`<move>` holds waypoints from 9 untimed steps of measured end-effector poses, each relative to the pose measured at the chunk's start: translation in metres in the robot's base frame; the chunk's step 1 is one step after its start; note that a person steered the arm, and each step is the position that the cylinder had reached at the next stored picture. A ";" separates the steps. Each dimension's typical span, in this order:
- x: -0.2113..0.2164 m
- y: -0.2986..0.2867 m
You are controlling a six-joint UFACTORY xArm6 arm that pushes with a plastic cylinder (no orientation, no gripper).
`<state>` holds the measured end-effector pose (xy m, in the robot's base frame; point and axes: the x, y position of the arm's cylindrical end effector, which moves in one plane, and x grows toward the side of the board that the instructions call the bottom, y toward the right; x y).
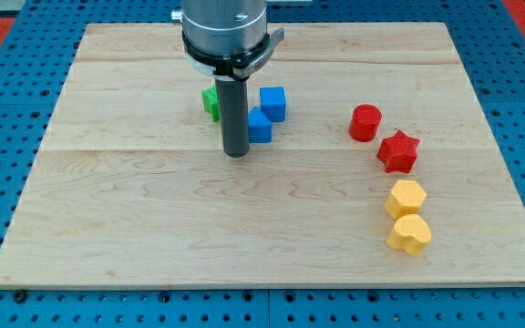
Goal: Move the red circle to the top side of the red star
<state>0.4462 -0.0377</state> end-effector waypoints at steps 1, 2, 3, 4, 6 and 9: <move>0.000 -0.005; 0.000 -0.010; 0.000 -0.019; 0.000 -0.022; 0.000 0.047; -0.046 0.150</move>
<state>0.4001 0.1127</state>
